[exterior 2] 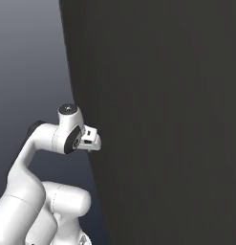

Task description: Take the fork and place it on the left side of the plate. Then take the spoon and place it on the right side of the plate. Make sure they're directly next to the plate.

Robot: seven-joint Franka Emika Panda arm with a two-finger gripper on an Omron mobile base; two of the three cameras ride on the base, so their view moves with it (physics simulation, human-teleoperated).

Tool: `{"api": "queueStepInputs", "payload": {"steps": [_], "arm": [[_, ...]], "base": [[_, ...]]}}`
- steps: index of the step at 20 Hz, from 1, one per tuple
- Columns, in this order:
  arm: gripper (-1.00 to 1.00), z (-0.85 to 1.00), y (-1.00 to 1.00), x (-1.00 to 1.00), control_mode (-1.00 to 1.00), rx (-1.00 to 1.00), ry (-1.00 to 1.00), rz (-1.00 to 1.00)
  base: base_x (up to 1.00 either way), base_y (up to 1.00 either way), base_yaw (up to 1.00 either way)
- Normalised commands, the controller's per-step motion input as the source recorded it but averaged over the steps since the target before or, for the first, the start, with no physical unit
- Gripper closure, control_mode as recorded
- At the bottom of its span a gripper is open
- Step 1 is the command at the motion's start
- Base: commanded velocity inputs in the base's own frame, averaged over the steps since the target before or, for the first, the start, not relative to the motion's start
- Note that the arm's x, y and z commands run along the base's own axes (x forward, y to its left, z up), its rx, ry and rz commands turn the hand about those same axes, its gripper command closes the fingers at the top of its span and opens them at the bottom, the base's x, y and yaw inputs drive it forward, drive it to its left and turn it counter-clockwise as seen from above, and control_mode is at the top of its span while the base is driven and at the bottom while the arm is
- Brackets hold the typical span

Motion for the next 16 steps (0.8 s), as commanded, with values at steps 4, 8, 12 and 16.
{"api": "queueStepInputs", "payload": {"steps": [4, 8, 12, 16], "arm": [[-1.00, 0.00, 0.00, 0.00, 1.00, 0.00, 0.00, 0.00], [-1.00, 0.00, 0.00, 0.00, 1.00, 0.00, 0.00, 0.00], [-1.00, 0.00, 0.00, 0.00, 1.00, 0.00, 0.00, 0.00], [-1.00, 0.00, 0.00, 0.00, 1.00, 0.00, 0.00, 0.00]], "base": [[1.00, 1.00, -0.25], [1.00, 1.00, -0.25], [1.00, 1.00, -0.23], [1.00, 1.00, -0.23]]}}
